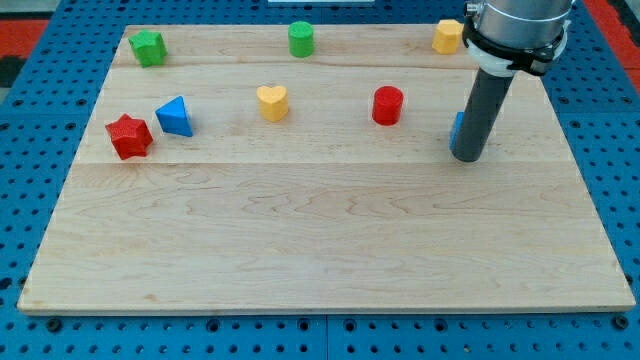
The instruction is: Push blue triangle to the bottom left of the board
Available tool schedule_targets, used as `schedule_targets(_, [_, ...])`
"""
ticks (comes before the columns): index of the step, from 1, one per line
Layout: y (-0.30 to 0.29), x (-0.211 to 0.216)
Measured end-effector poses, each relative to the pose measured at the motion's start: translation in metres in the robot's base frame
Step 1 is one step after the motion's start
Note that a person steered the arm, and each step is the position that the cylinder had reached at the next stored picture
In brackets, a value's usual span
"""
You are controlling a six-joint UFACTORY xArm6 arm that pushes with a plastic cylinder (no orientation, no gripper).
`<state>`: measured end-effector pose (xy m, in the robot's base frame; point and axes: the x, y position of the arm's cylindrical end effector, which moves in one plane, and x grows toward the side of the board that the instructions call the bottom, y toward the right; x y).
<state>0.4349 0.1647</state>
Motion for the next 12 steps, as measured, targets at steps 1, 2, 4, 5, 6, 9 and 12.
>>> schedule_targets(1, [-0.056,0.006])
schedule_targets(2, [-0.117,0.001])
schedule_targets(4, [-0.123,-0.063])
schedule_targets(5, [-0.141,-0.103])
schedule_targets(6, [-0.166,-0.129])
schedule_targets(9, [-0.342,-0.111])
schedule_targets(12, [-0.339,-0.016])
